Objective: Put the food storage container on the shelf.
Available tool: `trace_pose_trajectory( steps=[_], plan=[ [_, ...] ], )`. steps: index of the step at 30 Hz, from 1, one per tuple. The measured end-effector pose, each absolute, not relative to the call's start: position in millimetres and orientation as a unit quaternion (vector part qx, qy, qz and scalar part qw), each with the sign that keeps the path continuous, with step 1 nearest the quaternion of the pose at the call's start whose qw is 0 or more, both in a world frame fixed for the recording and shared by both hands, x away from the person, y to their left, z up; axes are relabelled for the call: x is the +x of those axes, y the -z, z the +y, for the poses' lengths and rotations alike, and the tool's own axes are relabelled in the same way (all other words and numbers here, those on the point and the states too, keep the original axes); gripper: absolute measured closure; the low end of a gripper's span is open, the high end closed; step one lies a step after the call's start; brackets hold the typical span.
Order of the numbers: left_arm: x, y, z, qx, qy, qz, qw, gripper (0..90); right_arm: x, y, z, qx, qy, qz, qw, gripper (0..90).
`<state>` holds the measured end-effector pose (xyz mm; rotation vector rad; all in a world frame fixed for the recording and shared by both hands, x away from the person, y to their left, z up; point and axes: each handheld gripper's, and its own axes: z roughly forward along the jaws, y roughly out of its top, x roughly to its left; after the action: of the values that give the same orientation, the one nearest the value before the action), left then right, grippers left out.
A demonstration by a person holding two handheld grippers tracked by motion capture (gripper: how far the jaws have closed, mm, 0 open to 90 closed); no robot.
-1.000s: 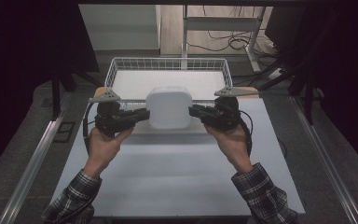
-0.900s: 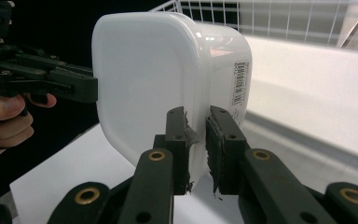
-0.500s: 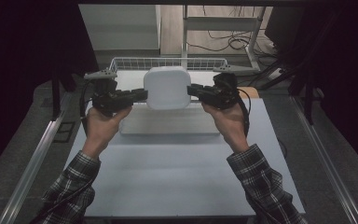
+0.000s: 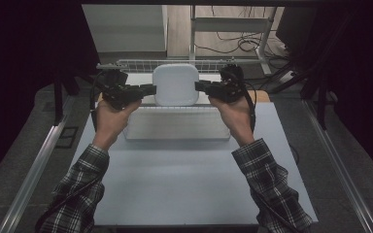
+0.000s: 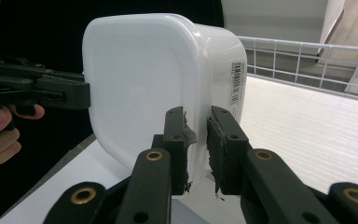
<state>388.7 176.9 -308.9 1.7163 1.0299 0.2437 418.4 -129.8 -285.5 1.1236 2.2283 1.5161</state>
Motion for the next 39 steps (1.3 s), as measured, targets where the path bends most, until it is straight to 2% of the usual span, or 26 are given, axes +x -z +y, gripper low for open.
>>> trace_pose_trajectory(
  steps=[8,23,31,39],
  plan=[
    [397,312,176,0.719,-0.101,0.439,0.53,74.8,431,291,-125,0.399,-0.501,0.761,0.103,75.2],
    [409,316,174,0.71,-0.083,0.447,0.538,65.8,443,294,-121,0.408,-0.5,0.757,0.101,66.7],
    [415,319,174,0.708,-0.081,0.455,0.534,66.4,449,296,-119,0.409,-0.497,0.758,0.1,62.4],
    [423,318,175,0.705,-0.073,0.464,0.532,63.1,450,297,-114,0.408,-0.478,0.767,0.126,56.9]
  ],
)
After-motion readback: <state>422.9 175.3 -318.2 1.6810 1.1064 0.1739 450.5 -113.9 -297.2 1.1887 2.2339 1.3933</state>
